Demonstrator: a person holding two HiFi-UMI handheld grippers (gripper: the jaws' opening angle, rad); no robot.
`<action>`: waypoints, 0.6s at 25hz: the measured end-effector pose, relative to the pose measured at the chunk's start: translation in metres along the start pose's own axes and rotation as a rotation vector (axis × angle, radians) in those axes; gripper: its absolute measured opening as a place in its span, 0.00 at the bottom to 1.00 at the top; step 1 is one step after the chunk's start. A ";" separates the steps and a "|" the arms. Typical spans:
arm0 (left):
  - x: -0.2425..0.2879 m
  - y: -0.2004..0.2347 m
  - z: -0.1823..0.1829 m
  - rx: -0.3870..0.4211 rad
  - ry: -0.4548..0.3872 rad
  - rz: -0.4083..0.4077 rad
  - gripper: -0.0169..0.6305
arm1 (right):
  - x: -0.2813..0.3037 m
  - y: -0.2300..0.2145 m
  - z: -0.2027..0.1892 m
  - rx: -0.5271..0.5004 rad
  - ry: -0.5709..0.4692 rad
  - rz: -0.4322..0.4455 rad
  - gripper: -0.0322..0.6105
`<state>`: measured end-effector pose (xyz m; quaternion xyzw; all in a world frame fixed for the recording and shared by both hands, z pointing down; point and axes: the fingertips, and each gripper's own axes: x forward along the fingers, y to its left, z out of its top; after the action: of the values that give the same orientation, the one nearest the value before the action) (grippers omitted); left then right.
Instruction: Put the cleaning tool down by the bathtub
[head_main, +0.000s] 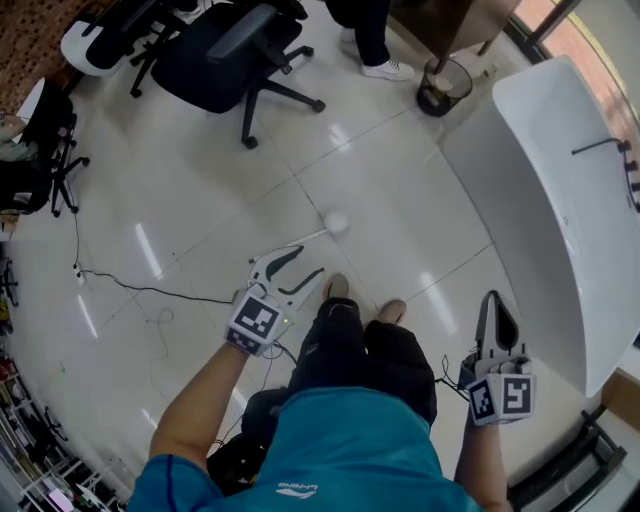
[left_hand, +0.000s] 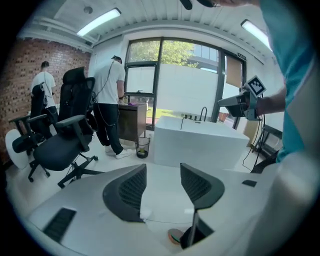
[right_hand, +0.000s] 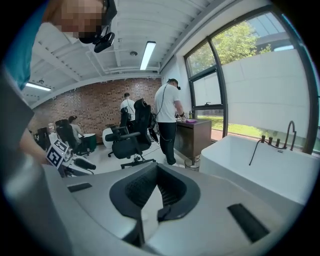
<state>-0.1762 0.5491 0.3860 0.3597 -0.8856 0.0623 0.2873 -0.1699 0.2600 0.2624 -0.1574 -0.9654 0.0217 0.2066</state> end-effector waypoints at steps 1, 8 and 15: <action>0.014 0.007 -0.011 0.021 0.015 -0.005 0.36 | 0.010 -0.004 -0.013 -0.011 0.003 0.001 0.07; 0.138 0.034 -0.176 0.034 0.177 -0.023 0.39 | 0.068 -0.073 -0.117 0.010 -0.076 -0.074 0.07; 0.231 0.076 -0.331 0.043 0.339 0.004 0.41 | 0.118 -0.144 -0.206 0.042 -0.163 -0.161 0.07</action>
<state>-0.2067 0.5705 0.7949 0.3483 -0.8237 0.1414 0.4245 -0.2309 0.1553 0.5127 -0.0728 -0.9879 0.0380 0.1316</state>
